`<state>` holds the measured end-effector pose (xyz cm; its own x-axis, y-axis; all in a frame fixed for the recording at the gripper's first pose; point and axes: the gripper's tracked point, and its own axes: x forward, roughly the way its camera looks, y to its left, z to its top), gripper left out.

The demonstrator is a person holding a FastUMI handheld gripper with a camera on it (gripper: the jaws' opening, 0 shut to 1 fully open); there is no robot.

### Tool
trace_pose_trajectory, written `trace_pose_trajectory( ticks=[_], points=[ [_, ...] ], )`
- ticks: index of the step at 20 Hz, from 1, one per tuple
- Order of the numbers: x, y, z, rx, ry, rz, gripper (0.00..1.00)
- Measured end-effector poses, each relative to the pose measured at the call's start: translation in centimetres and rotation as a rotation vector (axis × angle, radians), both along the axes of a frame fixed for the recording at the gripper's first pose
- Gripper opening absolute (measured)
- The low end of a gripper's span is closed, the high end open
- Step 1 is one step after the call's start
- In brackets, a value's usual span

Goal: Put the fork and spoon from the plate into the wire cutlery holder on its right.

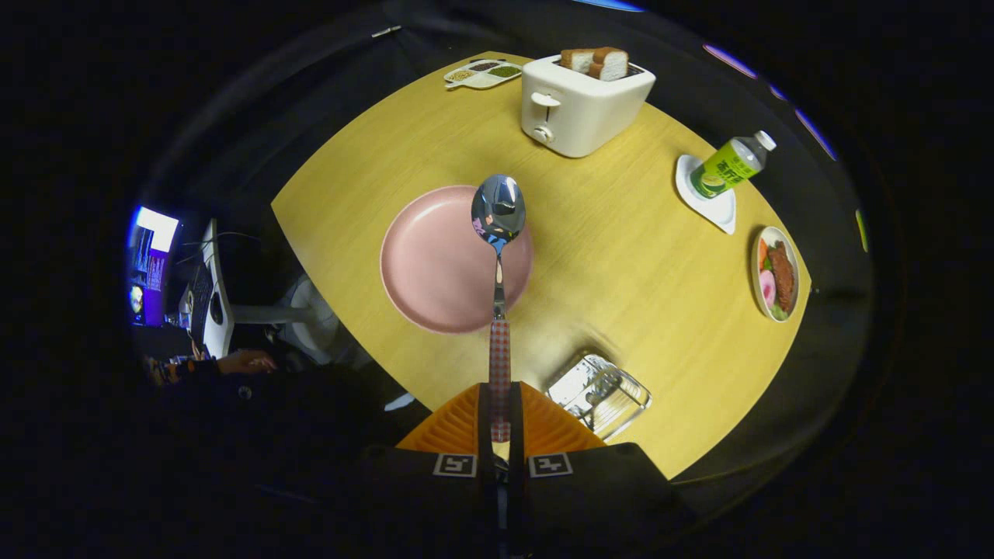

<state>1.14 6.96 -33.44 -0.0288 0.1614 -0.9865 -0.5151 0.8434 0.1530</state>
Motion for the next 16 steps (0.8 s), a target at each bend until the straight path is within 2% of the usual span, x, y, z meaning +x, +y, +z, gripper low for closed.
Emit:
trace_pose_trajectory(
  ticks=[4,9,14,16],
  points=[
    [-2.7,-6.8,3.6,-0.077,0.086,0.003,0.1],
    [-6.4,-12.2,4.2,-0.182,0.269,0.021,0.09],
    [-9.2,-14.1,2.7,-0.271,0.447,0.087,0.09],
    [-9.3,-13.9,1.6,-0.281,0.502,0.088,0.09]
  ],
)
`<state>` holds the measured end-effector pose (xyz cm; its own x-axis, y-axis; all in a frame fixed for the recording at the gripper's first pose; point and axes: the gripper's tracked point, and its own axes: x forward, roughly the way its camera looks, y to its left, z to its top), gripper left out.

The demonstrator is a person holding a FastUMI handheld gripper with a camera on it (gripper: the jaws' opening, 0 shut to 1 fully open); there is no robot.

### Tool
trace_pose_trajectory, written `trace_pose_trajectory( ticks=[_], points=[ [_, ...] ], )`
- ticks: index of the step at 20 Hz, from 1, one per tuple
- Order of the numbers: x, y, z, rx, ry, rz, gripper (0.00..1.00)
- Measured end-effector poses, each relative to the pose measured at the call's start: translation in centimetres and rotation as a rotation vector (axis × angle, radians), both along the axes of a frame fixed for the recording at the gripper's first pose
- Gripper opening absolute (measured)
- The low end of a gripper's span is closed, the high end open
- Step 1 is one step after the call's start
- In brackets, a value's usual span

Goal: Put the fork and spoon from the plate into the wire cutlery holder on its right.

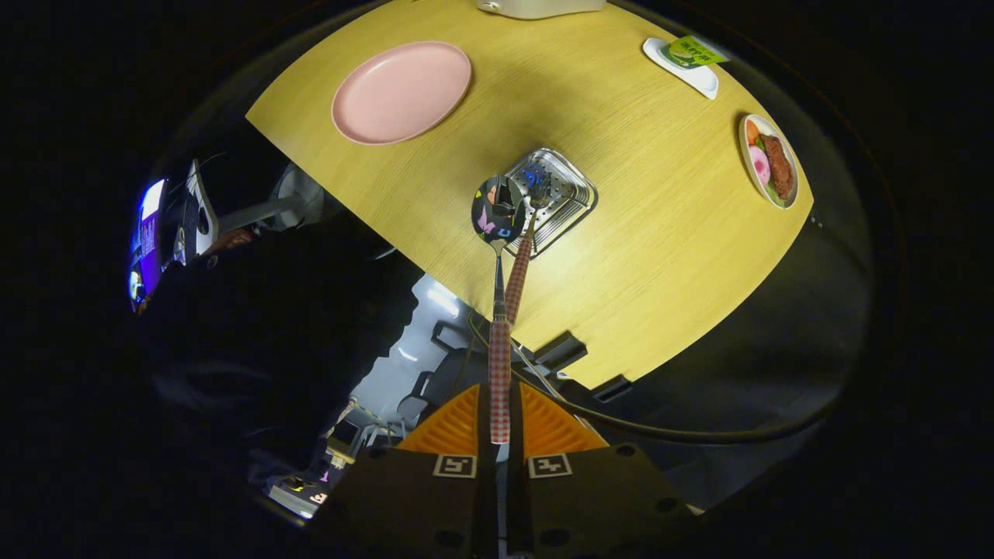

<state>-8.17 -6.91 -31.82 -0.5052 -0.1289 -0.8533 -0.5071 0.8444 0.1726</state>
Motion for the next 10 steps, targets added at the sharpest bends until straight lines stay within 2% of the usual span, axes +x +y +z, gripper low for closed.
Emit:
trace_pose_trajectory(
  ticks=[4,10],
  points=[
    [1.1,-0.3,-2.3,-0.067,0.08,0.002,0.09],
    [2.6,0.6,-4.3,-0.149,0.174,-0.042,0.09]
  ],
)
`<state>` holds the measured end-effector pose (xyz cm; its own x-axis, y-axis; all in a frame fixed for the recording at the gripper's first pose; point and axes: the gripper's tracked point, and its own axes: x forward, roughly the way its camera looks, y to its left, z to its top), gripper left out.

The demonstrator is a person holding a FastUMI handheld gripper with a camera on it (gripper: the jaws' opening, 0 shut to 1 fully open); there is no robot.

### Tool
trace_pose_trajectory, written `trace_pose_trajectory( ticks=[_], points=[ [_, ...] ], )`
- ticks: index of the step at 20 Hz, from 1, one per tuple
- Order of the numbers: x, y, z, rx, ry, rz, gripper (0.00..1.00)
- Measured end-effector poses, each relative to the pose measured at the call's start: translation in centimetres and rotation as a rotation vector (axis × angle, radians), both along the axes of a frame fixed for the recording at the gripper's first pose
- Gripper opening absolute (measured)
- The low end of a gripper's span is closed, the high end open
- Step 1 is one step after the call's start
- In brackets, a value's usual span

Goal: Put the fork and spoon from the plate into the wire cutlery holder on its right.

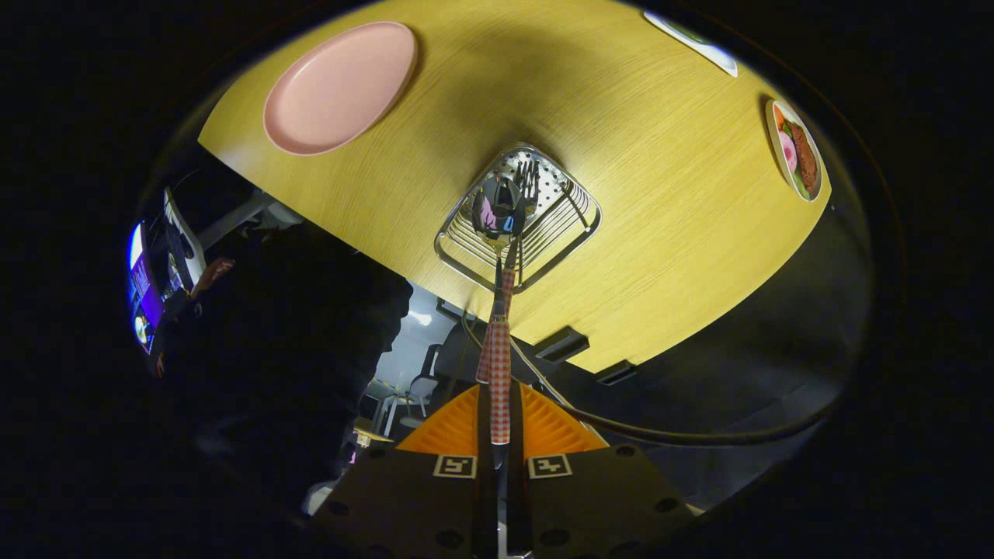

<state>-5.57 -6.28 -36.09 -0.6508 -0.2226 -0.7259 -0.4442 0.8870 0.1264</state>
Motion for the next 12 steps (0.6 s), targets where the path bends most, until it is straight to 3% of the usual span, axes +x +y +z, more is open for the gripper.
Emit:
trace_pose_trajectory(
  ticks=[12],
  points=[
    [1.6,0.5,-3.1,-0.043,0.011,-0.041,0.09]
  ],
)
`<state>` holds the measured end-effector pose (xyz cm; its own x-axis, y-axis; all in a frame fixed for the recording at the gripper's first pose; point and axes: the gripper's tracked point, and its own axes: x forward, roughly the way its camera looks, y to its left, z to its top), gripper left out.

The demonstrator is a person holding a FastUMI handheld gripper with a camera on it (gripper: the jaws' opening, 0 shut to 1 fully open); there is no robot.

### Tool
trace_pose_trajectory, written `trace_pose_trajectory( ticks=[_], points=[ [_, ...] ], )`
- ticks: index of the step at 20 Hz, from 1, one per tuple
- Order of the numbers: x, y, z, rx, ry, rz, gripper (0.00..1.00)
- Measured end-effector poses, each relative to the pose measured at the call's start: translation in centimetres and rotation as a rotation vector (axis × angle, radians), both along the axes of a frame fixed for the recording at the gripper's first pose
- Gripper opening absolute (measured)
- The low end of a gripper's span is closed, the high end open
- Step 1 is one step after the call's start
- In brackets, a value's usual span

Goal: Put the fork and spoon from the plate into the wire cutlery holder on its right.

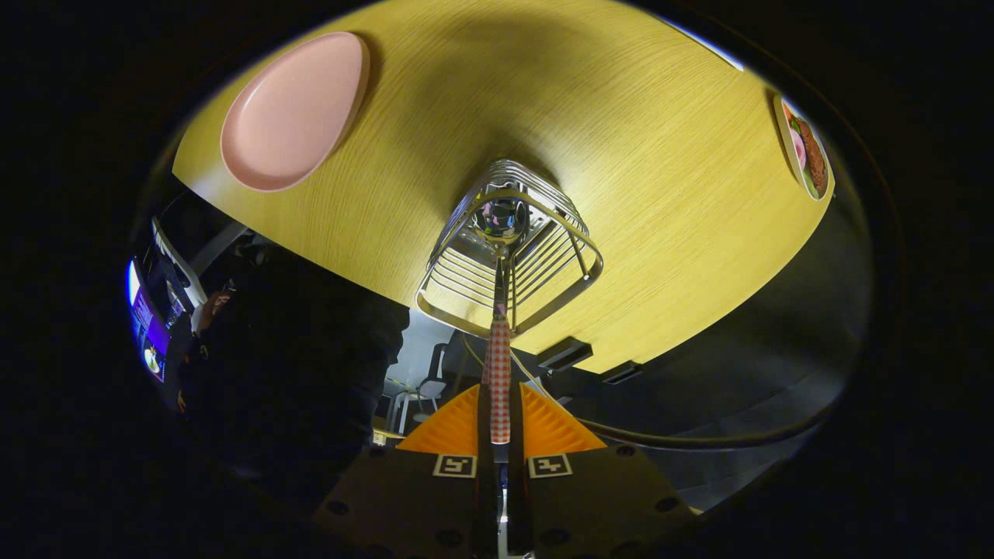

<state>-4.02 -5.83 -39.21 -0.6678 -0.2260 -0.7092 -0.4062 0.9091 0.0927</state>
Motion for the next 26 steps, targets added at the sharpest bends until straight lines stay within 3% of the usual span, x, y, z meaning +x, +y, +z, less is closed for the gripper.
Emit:
trace_pose_trajectory(
  ticks=[7,11,12,15,17,18,20,26],
  points=[
    [0.6,-0.3,-1.2,0.021,-0.072,-0.013,0.16],
    [0.6,-0.5,-0.8,0.082,-0.148,-0.033,0.39],
    [0.5,-0.5,-0.4,0.102,-0.167,-0.038,0.52],
    [0.0,-0.4,1.1,0.149,-0.24,-0.067,0.66],
    [0.0,-0.6,2.1,0.169,-0.321,-0.086,0.69],
    [0.1,-0.4,2.7,0.187,-0.365,-0.097,0.83],
    [-0.3,0.1,3.6,0.222,-0.452,-0.118,0.99],
    [1.3,1.4,6.9,0.279,-0.771,-0.201,0.98]
  ],
)
